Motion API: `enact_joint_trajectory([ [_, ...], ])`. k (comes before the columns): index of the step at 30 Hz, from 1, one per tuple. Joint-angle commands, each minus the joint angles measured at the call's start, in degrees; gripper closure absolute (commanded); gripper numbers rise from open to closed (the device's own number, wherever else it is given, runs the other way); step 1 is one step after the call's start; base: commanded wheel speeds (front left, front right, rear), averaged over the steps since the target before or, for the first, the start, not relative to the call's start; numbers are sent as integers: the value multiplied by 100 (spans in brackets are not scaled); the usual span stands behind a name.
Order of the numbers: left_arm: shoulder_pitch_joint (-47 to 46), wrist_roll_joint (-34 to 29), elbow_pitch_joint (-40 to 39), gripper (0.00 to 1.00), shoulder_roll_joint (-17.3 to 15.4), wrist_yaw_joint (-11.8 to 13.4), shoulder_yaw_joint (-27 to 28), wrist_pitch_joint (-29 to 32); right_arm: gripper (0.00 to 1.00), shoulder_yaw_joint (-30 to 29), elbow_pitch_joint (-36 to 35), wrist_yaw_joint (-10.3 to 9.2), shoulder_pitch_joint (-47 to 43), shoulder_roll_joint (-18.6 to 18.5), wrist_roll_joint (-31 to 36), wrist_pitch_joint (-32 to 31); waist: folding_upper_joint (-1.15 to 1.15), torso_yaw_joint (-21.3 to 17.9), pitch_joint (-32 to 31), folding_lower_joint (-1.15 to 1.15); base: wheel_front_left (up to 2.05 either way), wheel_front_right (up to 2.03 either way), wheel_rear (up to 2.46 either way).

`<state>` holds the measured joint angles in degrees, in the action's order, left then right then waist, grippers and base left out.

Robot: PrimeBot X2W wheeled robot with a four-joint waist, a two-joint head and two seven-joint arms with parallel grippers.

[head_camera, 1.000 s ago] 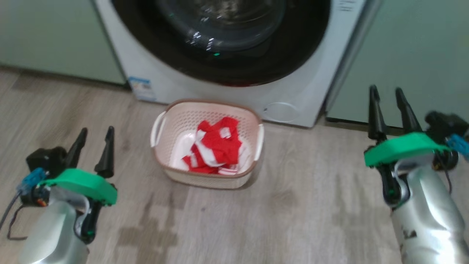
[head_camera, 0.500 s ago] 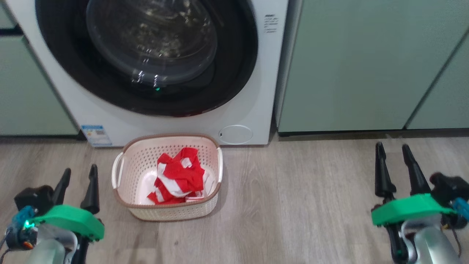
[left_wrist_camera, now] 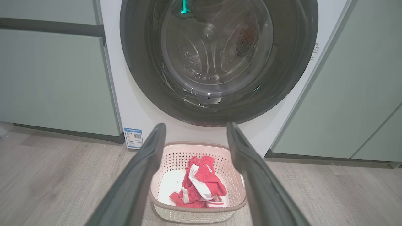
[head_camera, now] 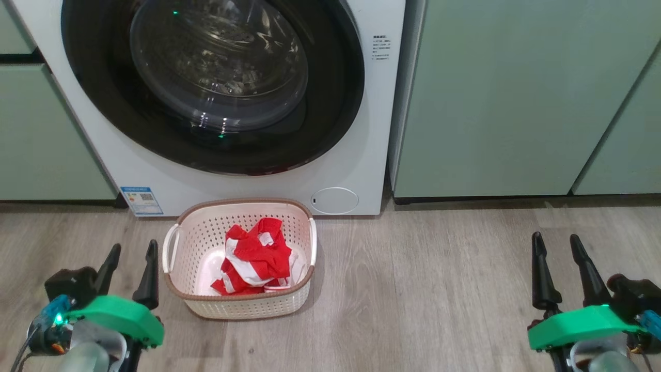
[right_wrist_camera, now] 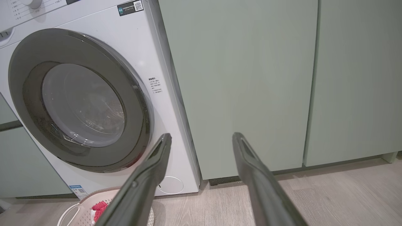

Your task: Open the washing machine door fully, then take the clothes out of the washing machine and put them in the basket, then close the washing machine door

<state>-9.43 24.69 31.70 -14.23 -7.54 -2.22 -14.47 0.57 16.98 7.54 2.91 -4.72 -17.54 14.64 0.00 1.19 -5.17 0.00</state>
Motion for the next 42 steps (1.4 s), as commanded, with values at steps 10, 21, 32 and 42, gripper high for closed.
enact_joint_trajectory([
  [10, -316, 5, -20, 0, -104, 5, 86, -52, 0, 106, -183, -5, 160, -45, 29, 36, 0, 126, 70, 0, 0, 0, 0],
  [21, -396, 41, 75, 0, -129, 5, 61, -52, 0, 118, -145, -5, 156, -22, 52, 36, 0, 160, 63, 0, 0, 0, 0],
  [32, -437, 84, 134, 0, -129, 5, 76, -52, 0, 148, -137, -5, 188, -23, 51, 36, 0, 171, 94, 0, 0, 0, 0],
  [42, 393, 66, 632, 100, 245, 0, -233, 13, 100, 62, 520, 0, -228, 51, -13, -2, 0, 173, 99, 0, 0, 0, 0],
])
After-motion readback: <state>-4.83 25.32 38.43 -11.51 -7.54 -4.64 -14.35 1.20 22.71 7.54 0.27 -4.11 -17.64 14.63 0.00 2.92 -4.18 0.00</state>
